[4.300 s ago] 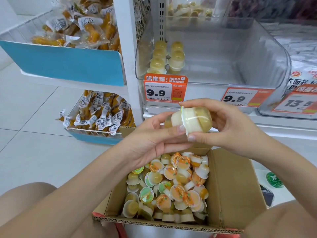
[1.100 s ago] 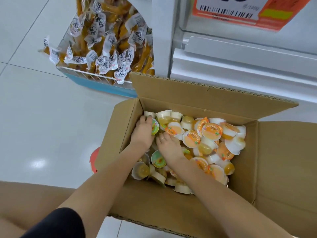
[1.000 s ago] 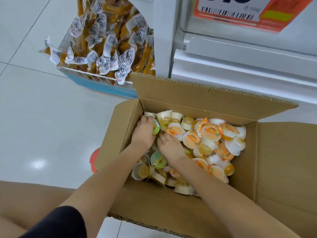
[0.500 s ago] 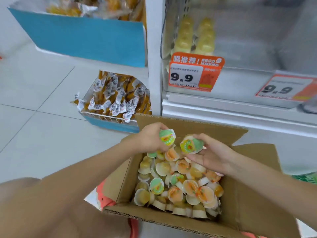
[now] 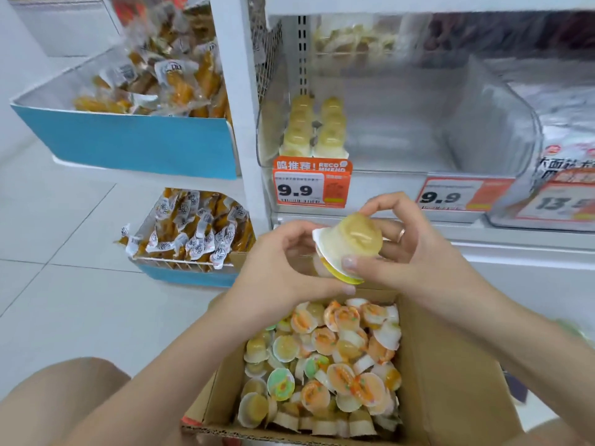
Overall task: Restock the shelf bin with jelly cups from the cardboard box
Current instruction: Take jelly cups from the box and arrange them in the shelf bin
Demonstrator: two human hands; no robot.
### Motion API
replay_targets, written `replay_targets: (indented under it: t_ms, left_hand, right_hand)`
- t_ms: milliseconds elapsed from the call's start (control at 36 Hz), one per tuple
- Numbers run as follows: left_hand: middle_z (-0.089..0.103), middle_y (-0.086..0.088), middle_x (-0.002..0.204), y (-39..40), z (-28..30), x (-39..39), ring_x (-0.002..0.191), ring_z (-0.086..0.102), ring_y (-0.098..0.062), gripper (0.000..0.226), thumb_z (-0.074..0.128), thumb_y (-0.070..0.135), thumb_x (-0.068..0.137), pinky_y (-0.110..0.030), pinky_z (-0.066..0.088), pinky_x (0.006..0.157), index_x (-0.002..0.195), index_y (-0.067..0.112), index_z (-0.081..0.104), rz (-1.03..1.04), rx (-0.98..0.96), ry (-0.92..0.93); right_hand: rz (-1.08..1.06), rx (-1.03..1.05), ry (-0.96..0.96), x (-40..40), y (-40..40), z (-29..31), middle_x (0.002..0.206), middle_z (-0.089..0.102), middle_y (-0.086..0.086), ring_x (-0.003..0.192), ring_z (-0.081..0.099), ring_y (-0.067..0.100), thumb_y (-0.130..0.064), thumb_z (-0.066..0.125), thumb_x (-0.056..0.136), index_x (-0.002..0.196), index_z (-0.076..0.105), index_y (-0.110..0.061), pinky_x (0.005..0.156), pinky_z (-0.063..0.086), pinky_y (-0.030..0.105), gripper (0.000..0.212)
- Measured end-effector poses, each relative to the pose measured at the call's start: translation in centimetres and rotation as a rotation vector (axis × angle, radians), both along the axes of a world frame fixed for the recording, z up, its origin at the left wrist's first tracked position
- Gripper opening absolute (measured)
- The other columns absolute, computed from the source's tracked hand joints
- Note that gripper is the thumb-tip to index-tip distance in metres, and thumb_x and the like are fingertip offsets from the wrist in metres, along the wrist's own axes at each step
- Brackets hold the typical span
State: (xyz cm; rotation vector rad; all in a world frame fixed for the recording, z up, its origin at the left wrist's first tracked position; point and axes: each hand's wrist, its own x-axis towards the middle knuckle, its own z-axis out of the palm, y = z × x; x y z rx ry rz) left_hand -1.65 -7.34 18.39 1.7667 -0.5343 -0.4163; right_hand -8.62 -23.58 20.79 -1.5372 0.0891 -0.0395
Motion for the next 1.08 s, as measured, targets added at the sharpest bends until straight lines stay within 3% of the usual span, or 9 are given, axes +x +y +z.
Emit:
replay_targets:
  t_ms: [194,361,472,583,694,806,917,972,1083]
  left_hand:
    - [0.068,0.003,0.105,-0.4,-0.4,-0.2,0.087,0.071,-0.018,0.076,0.09,0.014,0.042,-0.036,0.058,0.073,0.112,0.022,0.062,0.072,-0.115,0.065]
    - [0.072,0.005,0.105,-0.2,-0.9,-0.9,0.098,0.068,-0.014,0.074,0.086,0.017,0.047,-0.037,0.057,0.082,0.117,0.02,0.064,0.146,-0.164,0.021]
    - [0.071,0.005,0.107,-0.2,-1.1,-1.1,0.101,0.067,-0.009,0.07,0.088,0.004,0.054,-0.029,0.055,0.085,0.117,0.022,0.064,0.179,-0.126,-0.057]
    - [0.07,0.019,0.103,-0.2,-1.0,-1.4,0.097,0.066,0.0,0.067,0.086,0.003,0.058,-0.019,0.053,0.082,0.113,0.034,0.064,0.192,-0.074,-0.169]
    - [0.068,0.024,0.105,-0.4,-0.7,-1.8,0.095,0.066,0.002,0.065,0.083,0.019,0.056,-0.02,0.054,0.082,0.115,0.038,0.062,0.183,-0.049,-0.231]
    - [0.067,0.023,0.108,-0.4,-0.7,-1.8,0.098,0.064,0.004,0.066,0.075,0.042,0.053,-0.024,0.053,0.087,0.116,0.042,0.058,0.179,-0.016,-0.294]
    - [0.063,0.026,0.109,-0.2,-0.7,-1.5,0.104,0.061,0.003,0.062,0.071,0.048,0.055,-0.025,0.051,0.092,0.116,0.05,0.057,0.146,0.047,-0.385]
    - [0.059,0.03,0.108,-0.3,-0.8,-1.4,0.105,0.06,0.003,0.071,0.072,0.049,0.057,-0.025,0.051,0.092,0.125,0.044,0.052,0.147,0.064,-0.438]
    - [0.058,0.027,0.112,-0.4,-1.2,-1.4,0.107,0.059,0.001,0.076,0.082,0.042,0.057,-0.025,0.05,0.093,0.128,0.035,0.052,0.148,0.058,-0.448]
  right_hand:
    - [0.035,-0.074,0.025,0.1,-0.1,0.1,0.096,0.07,-0.007,0.083,0.07,0.014,-0.019,0.074,0.067,0.107,0.05,-0.021,0.068,0.056,0.025,0.047]
    - [0.061,-0.18,0.033,0.7,-0.3,-0.1,0.092,0.071,-0.015,0.086,0.068,0.003,-0.014,0.07,0.079,0.111,0.055,-0.023,0.072,0.052,0.016,0.037]
    - [0.099,-0.211,0.021,1.0,0.1,0.0,0.102,0.068,-0.014,0.095,0.066,0.002,-0.038,0.069,0.061,0.124,0.055,-0.024,0.08,0.053,0.018,0.066]
    - [0.094,-0.256,0.007,1.2,0.0,0.0,0.104,0.069,-0.003,0.092,0.068,0.008,-0.031,0.076,0.056,0.113,0.062,-0.019,0.08,0.055,0.021,0.06]
    - [0.077,-0.362,0.012,1.4,-0.2,0.0,0.103,0.069,-0.007,0.089,0.067,0.006,-0.033,0.088,0.059,0.107,0.064,-0.028,0.075,0.053,0.019,0.055]
    - [0.036,-0.488,0.056,1.6,0.0,-0.3,0.097,0.069,-0.009,0.087,0.066,0.008,-0.056,0.071,0.046,0.103,0.063,-0.036,0.08,0.056,0.034,0.061]
    - [0.053,-0.504,0.078,1.8,-0.2,-0.1,0.093,0.069,-0.009,0.081,0.065,0.005,-0.041,0.082,0.062,0.103,0.064,-0.033,0.077,0.054,0.028,0.046]
    - [0.034,-0.519,0.075,1.8,-0.1,0.0,0.091,0.069,-0.01,0.077,0.064,0.001,-0.035,0.08,0.063,0.103,0.065,-0.032,0.071,0.051,0.018,0.042]
    - [-0.015,-0.502,0.082,1.9,0.1,0.2,0.087,0.07,-0.008,0.075,0.064,0.001,-0.029,0.08,0.065,0.101,0.067,-0.029,0.07,0.051,0.018,0.038]
